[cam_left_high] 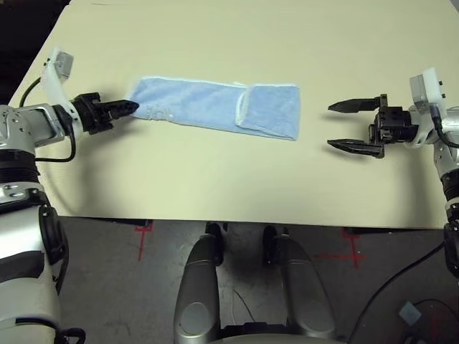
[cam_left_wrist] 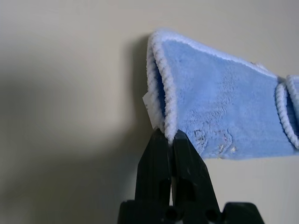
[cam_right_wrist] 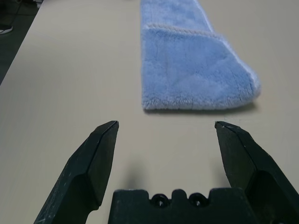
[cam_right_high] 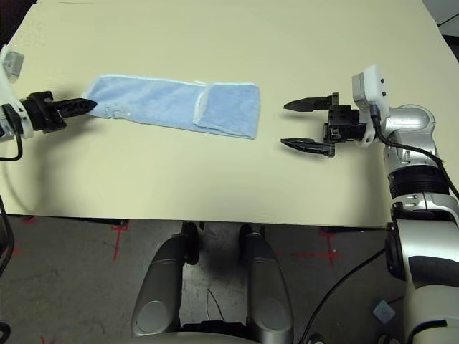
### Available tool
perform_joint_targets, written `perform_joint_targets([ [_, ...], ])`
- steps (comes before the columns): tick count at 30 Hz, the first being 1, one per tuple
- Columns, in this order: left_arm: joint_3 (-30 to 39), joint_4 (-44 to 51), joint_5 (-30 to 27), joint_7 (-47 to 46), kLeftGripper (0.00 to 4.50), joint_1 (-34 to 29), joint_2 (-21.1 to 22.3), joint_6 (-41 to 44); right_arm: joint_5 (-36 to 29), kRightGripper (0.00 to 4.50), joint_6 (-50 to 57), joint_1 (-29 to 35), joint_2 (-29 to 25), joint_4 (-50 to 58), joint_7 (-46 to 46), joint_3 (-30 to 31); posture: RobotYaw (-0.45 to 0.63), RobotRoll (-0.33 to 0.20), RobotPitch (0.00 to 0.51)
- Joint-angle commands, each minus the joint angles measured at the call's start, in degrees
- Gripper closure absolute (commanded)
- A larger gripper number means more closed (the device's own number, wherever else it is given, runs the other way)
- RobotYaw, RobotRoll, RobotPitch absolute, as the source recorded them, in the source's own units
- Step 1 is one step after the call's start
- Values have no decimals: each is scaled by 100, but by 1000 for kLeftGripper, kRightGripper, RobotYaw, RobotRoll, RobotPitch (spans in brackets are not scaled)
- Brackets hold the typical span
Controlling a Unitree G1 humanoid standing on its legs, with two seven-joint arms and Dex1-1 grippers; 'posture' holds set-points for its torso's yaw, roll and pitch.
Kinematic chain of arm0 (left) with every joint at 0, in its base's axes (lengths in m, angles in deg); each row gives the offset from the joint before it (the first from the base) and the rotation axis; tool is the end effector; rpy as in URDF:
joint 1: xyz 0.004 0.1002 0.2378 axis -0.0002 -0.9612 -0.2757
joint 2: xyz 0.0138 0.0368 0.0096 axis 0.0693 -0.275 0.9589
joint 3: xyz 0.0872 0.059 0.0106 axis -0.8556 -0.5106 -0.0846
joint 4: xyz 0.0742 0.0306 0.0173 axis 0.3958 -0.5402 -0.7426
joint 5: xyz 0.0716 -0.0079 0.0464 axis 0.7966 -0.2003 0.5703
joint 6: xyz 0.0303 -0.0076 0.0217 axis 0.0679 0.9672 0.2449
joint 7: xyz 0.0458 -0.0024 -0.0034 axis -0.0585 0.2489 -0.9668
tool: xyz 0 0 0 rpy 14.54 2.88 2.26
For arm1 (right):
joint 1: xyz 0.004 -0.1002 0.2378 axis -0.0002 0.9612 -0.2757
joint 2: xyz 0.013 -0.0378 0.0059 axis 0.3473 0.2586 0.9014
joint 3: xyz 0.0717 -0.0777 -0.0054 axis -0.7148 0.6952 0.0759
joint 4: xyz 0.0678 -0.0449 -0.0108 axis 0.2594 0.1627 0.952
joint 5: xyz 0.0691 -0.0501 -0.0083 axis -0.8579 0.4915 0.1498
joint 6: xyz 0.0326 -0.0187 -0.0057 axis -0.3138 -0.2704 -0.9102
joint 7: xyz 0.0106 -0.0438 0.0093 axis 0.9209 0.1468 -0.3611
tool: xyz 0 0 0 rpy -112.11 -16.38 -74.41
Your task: Fold the towel and set it aside.
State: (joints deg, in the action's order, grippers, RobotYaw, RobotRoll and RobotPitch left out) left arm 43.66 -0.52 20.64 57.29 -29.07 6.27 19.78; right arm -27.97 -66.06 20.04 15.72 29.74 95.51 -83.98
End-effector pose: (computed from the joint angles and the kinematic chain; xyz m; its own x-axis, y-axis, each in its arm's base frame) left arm 0.2753 0.3423 0.2489 0.8326 -0.4783 -0.2795 0.3630 0.8521 -0.3770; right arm 0.3069 -0.2958 0.2095 0.2984 0.9414 -0.1573 -0.8675 0.1988 -0.4561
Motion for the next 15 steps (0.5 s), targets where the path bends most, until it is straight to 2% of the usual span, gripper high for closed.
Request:
perform_joint_targets([
  [1,13,357,-130,251,4462,-244,176,368,61,0,-70,57,30,-114,34,-99,-10,0,312],
  [9,310,1370,-537,201,4462,-847,149,980,134,0,-121,-77,114,-254,41,-93,-5,0,315],
  [15,323,1570,-624,194,4462,-507,60,834,184,0,-170,-166,120,-396,53,-99,-2,0,315],
])
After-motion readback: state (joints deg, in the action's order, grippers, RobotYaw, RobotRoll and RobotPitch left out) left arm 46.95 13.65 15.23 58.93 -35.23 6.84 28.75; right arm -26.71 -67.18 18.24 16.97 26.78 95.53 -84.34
